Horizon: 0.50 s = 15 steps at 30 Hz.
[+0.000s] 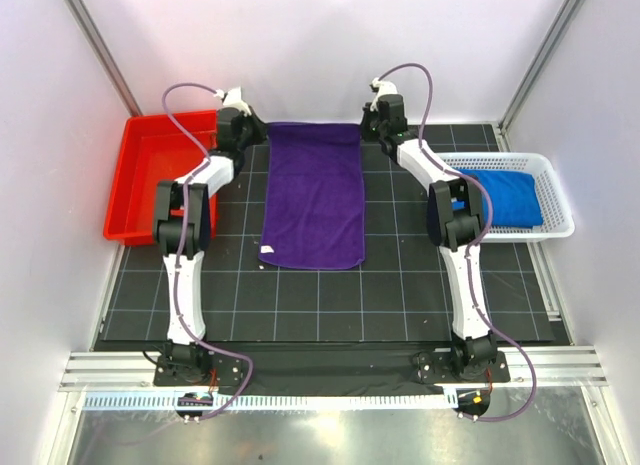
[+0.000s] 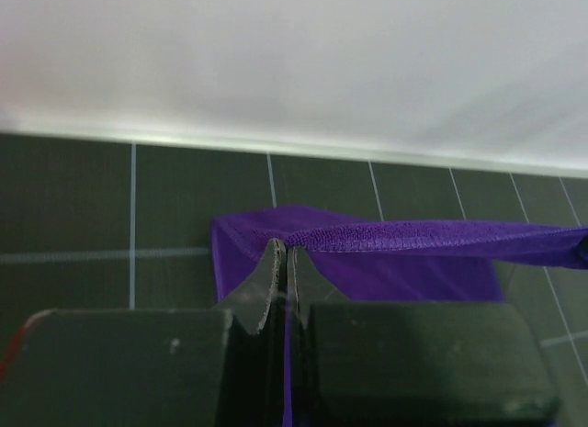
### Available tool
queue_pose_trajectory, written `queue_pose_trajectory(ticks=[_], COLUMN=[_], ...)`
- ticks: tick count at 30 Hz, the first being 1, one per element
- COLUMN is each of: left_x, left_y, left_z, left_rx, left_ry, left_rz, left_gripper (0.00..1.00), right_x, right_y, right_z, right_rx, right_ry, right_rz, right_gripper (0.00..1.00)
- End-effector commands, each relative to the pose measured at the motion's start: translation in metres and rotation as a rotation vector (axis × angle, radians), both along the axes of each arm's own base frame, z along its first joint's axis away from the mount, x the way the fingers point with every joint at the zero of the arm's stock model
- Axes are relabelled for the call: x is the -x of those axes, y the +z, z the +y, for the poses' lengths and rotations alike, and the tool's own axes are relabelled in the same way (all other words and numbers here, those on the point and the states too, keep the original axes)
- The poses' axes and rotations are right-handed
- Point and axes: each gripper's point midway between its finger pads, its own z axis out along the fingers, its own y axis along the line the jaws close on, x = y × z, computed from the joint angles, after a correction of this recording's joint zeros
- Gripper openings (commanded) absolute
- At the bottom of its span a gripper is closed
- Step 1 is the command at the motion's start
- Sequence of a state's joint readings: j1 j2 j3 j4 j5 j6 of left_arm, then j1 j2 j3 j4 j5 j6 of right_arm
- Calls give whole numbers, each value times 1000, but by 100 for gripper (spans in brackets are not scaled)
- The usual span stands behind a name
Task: Fold and stack the towels
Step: Fold the towel
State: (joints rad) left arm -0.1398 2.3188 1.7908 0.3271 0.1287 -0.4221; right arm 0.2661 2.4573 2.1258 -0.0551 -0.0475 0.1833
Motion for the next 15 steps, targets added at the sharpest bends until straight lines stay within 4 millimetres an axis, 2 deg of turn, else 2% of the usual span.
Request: queue_pose_trajectory(ticks=[1,2,6,7,8,9,10,12,13,14,15], left_x=[14,22,47,55,62,67,73,84,88,94,100], left_y=[92,103,102,90,100,98,86,90,87,74,78], left_z=[22,22,21,21,20,19,18,17,16,16,15], left_rx=[69,79,103,104,114,115,115,121,124,123,133], left_ry=[37,37,31,32,23,19,19,9,7,7,-1], left_rz=[-186,-196,-172,-143,-155,-145,-119,-115,-106,-76,-77], left_gripper=[0,0,0,0,0,0,0,0,0,0,0], right_x=[15,22,48,56,62,67,72,85,90,97,102], right_y=[115,102,104,95,101,97,94,87,84,74,75], right_z=[-11,-10,-6,-6,-5,-3,-3,1,2,2,4], right_rx=[-70,-67,-81,-74,-79,-81,-83,-95,-98,-95,-98], right_ry=[-25,-26,-8,-5,1,13,15,33,39,44,48], right_rz=[-171,-135,-94,-63,-59,-40,-17,22,39,66,73], right_gripper=[1,1,1,1,1,1,1,1,1,1,1])
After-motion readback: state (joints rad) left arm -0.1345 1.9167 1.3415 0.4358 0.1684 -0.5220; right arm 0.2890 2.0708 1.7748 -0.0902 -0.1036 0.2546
